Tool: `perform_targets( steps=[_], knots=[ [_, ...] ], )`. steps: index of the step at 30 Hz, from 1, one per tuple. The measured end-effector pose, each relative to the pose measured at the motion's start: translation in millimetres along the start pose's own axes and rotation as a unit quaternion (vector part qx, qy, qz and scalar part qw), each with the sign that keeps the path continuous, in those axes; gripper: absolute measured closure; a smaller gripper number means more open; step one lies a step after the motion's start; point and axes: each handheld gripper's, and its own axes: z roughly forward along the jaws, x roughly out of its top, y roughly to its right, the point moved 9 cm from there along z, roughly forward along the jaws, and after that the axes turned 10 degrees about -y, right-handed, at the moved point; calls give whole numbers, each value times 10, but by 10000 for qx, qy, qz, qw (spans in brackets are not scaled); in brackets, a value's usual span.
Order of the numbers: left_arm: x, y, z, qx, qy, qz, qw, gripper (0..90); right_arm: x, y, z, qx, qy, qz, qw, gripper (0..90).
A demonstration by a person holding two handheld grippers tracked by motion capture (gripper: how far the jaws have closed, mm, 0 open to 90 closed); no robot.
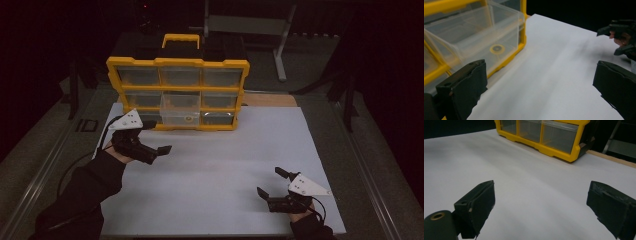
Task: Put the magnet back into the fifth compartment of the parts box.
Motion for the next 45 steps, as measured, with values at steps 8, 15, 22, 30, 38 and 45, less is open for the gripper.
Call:
perform_targets(
  steps=[8, 15, 22, 30, 38, 45],
  knots=[
    [-208, 88, 52, -151, 1, -34, 9999, 0, -2, -1, 3, -3, -8, -14, 10000, 85],
    [-379, 167, 95, -208, 68, -7, 9998, 0, -10, -6, 12, 2, -28, -21, 10000, 85],
    [-624, 193, 172, -244, 16, -110, 9996, 0, -10, -16, 17, 18, -41, -36, 10000, 85],
    [-841, 188, 182, -184, 95, -169, 9996, 0, -17, -17, 24, 10, -49, -39, 10000, 85],
    [-1083, 178, 180, -128, 125, -209, 9996, 0, -23, -15, 33, 12, -61, -42, 10000, 85],
    [-1228, 196, 186, -27, 160, -284, 9995, 0, -25, -21, 37, 7, -78, -45, 10000, 85]
  ],
)
